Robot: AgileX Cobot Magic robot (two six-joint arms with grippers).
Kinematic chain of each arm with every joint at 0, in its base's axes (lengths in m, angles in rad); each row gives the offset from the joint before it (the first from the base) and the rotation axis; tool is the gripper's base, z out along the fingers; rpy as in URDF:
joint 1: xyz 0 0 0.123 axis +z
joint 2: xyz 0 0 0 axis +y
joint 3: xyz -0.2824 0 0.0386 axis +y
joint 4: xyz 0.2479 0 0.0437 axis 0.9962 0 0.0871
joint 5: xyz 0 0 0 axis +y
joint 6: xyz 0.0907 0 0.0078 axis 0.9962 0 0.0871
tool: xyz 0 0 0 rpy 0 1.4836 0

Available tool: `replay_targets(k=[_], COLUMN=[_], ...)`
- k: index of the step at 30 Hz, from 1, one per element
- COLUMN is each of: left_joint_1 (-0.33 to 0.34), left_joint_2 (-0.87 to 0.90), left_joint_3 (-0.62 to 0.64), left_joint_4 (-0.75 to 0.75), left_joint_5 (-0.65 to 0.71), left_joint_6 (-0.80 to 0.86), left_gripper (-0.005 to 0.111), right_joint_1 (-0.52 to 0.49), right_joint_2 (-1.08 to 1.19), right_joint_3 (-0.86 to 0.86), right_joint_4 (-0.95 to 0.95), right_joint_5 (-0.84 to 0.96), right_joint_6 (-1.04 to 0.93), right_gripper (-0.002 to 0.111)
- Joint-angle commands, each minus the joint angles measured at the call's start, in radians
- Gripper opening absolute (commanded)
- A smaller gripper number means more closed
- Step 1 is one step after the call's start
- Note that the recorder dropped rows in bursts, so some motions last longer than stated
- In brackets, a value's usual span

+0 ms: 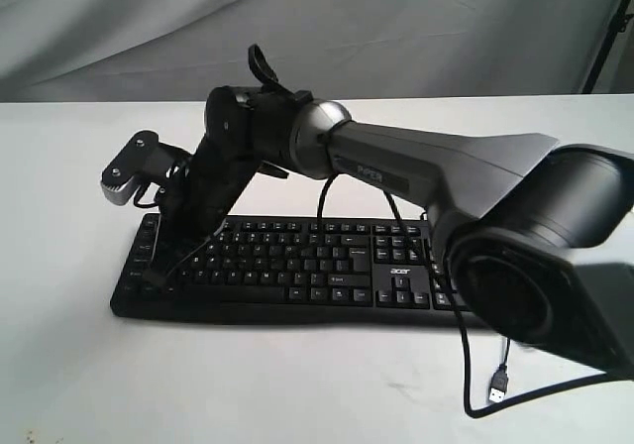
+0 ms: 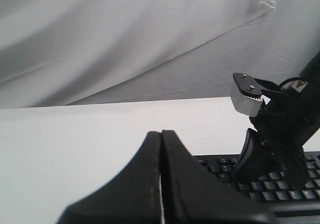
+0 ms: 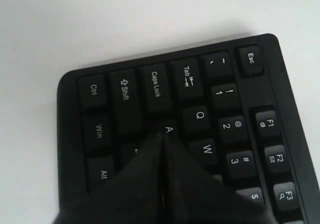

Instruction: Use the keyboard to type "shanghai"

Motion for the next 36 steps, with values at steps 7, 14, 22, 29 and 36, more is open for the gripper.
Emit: replay_targets(k=[7, 14, 22, 29, 36], left_joint_1=[-0.006, -0.006, -0.006, -0.006, -0.006], left_joint_2=[-0.002, -0.002, -0.002, -0.002, -0.002], left_joint_3=[0.002, 0.002, 0.002, 0.002, 0.002], left_joint_4=[0.000, 0.000, 0.000, 0.000, 0.000], left_joint_5=[-0.006, -0.006, -0.006, -0.006, -0.006], left_joint_6=[-0.003, -0.003, -0.003, -0.003, -0.003], left_gripper=[0.000, 0.000, 0.000, 0.000, 0.000], right_joint_1=[0.001, 0.001, 0.001, 0.001, 0.001], right_joint_2=[0.015, 0.016, 0.024, 0.031, -0.052], right_joint_3=[-0.010, -0.010, -0.010, -0.010, -0.010], right_joint_4=[-0.004, -0.018, -0.020, -0.020, -0.097], right_joint_5=[-0.029, -0.035, -0.029, -0.014, 0.019], right_joint_6=[-0.011, -0.007, -0.003, 0.003, 0.013], right_gripper=[0.000, 0.000, 0.000, 0.000, 0.000])
